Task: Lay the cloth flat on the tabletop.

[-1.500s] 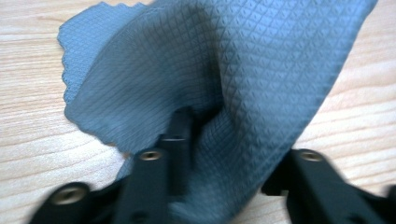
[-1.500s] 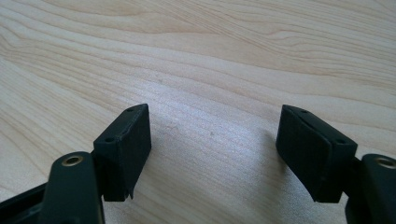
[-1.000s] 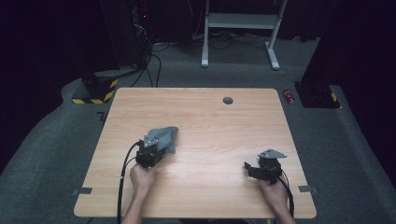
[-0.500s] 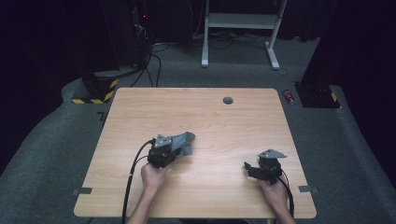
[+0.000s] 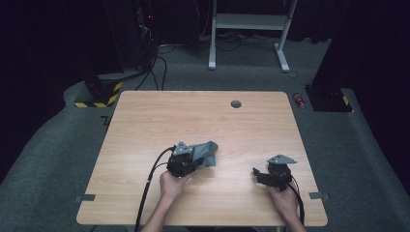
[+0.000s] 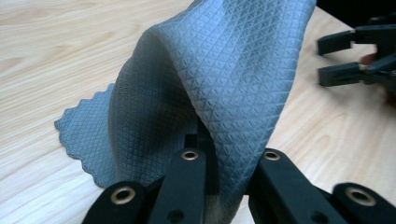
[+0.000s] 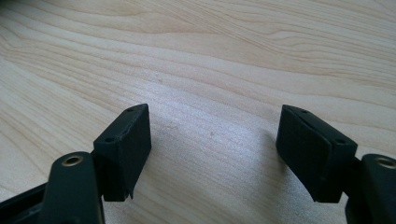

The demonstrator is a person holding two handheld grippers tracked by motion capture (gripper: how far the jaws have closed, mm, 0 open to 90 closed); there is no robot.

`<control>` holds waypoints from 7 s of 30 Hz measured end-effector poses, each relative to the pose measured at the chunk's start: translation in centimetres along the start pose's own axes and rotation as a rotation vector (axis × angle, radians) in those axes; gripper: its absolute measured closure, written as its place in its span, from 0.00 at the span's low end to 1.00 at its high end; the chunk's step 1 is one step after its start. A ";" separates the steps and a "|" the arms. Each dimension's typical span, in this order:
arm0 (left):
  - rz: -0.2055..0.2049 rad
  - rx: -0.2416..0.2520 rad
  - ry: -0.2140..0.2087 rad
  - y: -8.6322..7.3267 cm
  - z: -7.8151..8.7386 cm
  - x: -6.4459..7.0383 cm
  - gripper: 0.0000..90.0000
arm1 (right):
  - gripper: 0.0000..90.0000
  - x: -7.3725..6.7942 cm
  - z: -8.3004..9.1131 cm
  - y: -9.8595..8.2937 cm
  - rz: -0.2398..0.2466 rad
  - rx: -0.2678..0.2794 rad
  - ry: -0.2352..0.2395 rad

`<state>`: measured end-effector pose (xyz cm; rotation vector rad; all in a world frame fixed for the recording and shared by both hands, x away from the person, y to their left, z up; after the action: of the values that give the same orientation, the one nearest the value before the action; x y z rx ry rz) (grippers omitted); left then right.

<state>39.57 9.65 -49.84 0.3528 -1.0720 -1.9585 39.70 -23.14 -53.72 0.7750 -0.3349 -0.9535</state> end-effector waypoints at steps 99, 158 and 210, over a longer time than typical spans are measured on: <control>-0.025 -0.058 0.319 -5.9 1.0 -0.8 0.40 | 0.99 -6.0 -1.7 8.6 0.241 0.001 0.244; -0.021 -0.145 0.270 -1.3 -1.8 0.2 0.73 | 0.70 -2.8 -5.5 7.6 0.088 -0.080 0.194; 0.061 -0.051 0.428 -5.4 1.3 -4.5 0.44 | 0.98 -10.8 -6.2 12.0 0.282 -0.038 0.326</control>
<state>38.54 15.43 -53.99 0.6681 -0.7456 -1.7469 44.51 -7.39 -48.57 0.8096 -0.1354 -0.5556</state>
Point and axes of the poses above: each handheld gripper's, and its own axes: z roughly backward along the jaws, y roughly out of its top, x roughly to its right, the point moved 2 cm from there along -z, roughly forward along the jaws, and after that the axes turned 7 degrees about y, right-handed, at the moved point
